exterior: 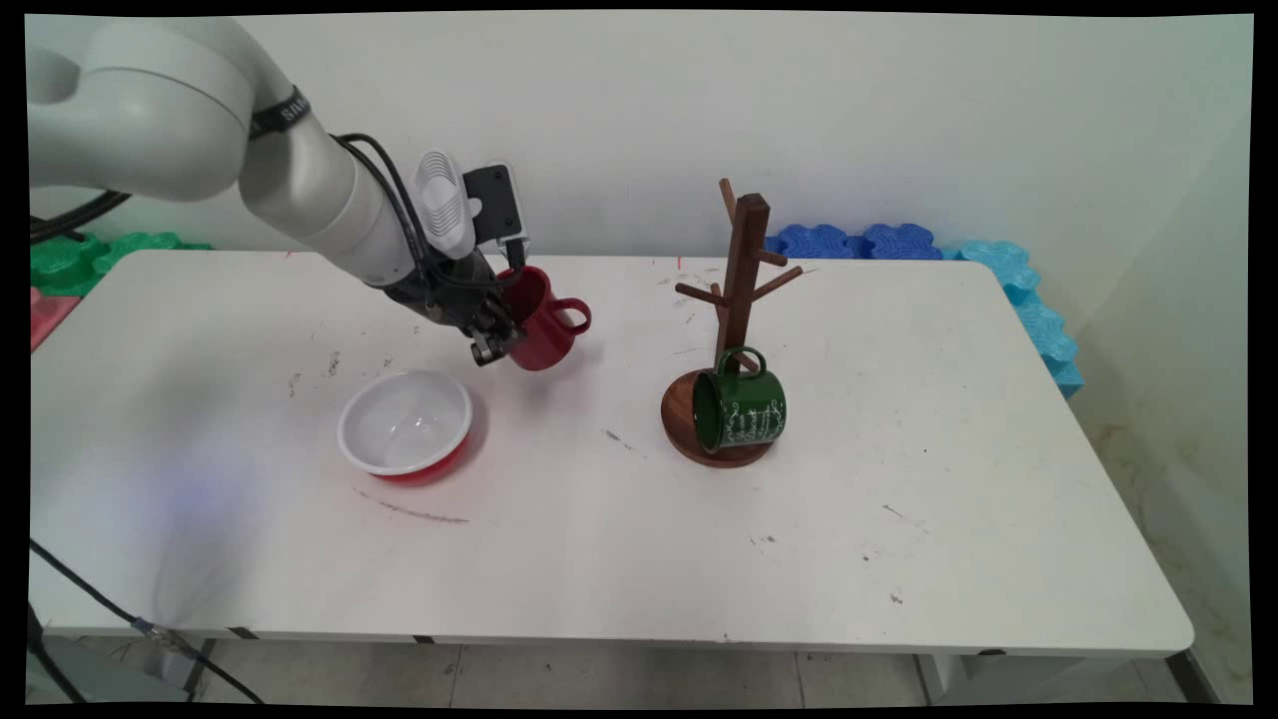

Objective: Place the picked object on the table

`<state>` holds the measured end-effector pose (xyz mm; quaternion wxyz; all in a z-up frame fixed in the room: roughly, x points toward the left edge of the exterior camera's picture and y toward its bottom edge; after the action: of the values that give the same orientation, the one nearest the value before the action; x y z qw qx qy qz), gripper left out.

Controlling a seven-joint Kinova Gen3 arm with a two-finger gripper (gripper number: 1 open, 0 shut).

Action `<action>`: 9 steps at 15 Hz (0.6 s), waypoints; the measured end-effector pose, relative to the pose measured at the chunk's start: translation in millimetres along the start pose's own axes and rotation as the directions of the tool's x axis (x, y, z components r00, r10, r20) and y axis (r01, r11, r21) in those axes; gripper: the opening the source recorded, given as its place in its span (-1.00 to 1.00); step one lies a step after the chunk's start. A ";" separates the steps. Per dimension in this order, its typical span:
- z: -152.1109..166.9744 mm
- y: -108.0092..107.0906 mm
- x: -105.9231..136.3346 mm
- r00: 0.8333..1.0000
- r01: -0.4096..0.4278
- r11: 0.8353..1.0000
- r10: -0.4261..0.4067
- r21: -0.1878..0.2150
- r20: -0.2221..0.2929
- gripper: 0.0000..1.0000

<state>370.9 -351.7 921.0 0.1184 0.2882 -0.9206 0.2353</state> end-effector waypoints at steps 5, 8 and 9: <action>17.2 -1.8 -3.6 1.000 -0.006 1.000 0.006 0.005 0.017 -1.00; 26.0 -1.9 -5.8 1.000 -0.009 1.000 0.009 0.006 0.026 -1.00; 28.6 -1.9 -6.5 1.000 -0.011 1.000 0.010 0.006 0.029 -1.00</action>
<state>374.9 -364.4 894.7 0.1028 0.2871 -0.9230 0.2345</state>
